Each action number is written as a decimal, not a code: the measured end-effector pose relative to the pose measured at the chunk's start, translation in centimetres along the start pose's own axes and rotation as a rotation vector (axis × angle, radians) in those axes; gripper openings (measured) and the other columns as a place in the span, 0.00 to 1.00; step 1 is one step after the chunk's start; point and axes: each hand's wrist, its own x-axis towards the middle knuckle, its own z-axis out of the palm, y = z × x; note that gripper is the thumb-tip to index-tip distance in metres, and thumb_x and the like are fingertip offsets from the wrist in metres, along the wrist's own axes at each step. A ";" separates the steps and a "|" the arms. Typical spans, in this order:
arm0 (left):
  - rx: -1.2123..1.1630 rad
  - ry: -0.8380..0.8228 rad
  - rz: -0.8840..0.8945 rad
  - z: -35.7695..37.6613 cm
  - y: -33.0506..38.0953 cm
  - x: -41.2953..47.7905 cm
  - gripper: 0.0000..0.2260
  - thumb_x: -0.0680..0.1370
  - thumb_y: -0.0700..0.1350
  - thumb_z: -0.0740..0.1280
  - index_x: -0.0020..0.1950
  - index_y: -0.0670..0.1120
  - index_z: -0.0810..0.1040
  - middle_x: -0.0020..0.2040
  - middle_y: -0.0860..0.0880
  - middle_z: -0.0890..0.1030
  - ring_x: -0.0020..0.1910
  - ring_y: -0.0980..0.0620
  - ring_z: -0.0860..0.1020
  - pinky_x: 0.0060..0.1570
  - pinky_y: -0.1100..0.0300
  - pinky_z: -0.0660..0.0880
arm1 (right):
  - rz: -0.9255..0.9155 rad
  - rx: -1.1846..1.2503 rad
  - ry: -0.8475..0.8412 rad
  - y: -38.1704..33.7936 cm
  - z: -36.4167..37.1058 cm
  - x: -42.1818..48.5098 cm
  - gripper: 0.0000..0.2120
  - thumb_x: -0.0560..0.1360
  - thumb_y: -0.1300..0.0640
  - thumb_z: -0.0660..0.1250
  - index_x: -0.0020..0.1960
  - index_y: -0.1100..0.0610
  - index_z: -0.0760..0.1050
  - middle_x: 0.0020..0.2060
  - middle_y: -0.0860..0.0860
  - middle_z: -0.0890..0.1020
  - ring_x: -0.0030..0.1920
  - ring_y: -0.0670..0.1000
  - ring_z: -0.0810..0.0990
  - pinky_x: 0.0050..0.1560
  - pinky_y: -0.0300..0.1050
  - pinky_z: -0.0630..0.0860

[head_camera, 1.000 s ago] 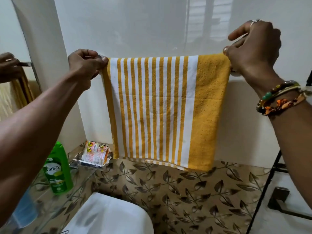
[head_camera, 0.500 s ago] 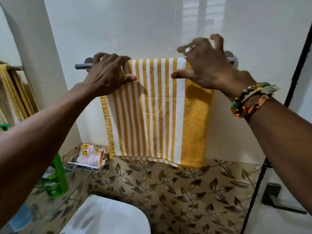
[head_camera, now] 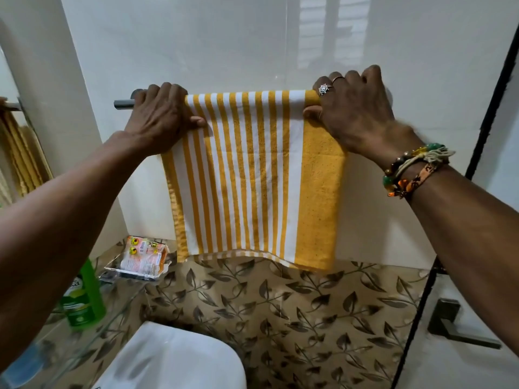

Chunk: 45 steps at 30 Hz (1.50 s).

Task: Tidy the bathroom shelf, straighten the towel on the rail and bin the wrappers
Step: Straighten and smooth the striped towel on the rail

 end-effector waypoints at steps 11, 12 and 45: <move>-0.147 0.201 0.031 1.3 3.5 -2.2 0.42 0.76 0.71 0.54 0.79 0.42 0.58 0.78 0.39 0.62 0.79 0.41 0.55 0.77 0.46 0.46 | 0.209 0.284 0.359 -0.3 1.3 -4.9 0.27 0.82 0.41 0.58 0.70 0.61 0.72 0.68 0.60 0.74 0.70 0.60 0.70 0.70 0.58 0.62; -0.164 0.240 0.035 1.3 4.3 -2.5 0.41 0.76 0.71 0.55 0.79 0.42 0.59 0.78 0.39 0.63 0.79 0.41 0.56 0.77 0.45 0.48 | 0.227 0.302 0.447 -0.4 1.2 -5.3 0.24 0.82 0.42 0.60 0.68 0.60 0.74 0.66 0.60 0.76 0.68 0.59 0.72 0.66 0.56 0.64; -0.274 -0.020 -0.612 7.4 31.4 -17.0 0.14 0.76 0.43 0.68 0.59 0.45 0.68 0.45 0.47 0.74 0.38 0.47 0.74 0.33 0.52 0.72 | 0.518 1.606 -0.581 -3.6 8.5 -14.8 0.05 0.72 0.56 0.73 0.41 0.57 0.81 0.37 0.53 0.85 0.39 0.54 0.85 0.42 0.56 0.83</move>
